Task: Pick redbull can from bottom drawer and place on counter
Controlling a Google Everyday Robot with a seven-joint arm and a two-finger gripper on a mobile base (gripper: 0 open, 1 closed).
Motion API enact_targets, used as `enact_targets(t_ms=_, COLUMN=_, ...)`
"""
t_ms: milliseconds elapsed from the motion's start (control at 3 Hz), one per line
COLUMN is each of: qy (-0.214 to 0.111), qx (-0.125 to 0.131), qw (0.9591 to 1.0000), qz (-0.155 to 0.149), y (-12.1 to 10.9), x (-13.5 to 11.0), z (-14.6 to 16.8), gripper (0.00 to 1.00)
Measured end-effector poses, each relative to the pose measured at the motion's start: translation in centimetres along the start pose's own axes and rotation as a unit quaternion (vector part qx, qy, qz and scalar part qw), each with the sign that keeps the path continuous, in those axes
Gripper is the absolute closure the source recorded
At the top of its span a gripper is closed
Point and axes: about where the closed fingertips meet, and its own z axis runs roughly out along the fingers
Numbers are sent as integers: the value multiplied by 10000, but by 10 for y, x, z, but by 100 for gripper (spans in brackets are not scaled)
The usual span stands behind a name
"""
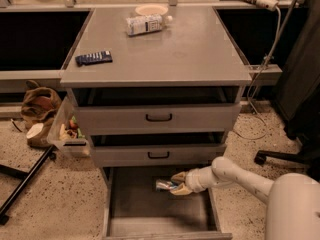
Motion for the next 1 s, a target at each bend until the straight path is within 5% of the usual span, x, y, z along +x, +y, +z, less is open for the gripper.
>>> enact_targets(t_ms=333, qy=162, qx=100, qw=9994, qz=-284, y=2, x=-31, z=-58, gripper=100)
enact_targets(t_ms=1000, qy=247, qx=212, qw=9992, qz=-220, y=-1, x=-55, z=-89, gripper=100)
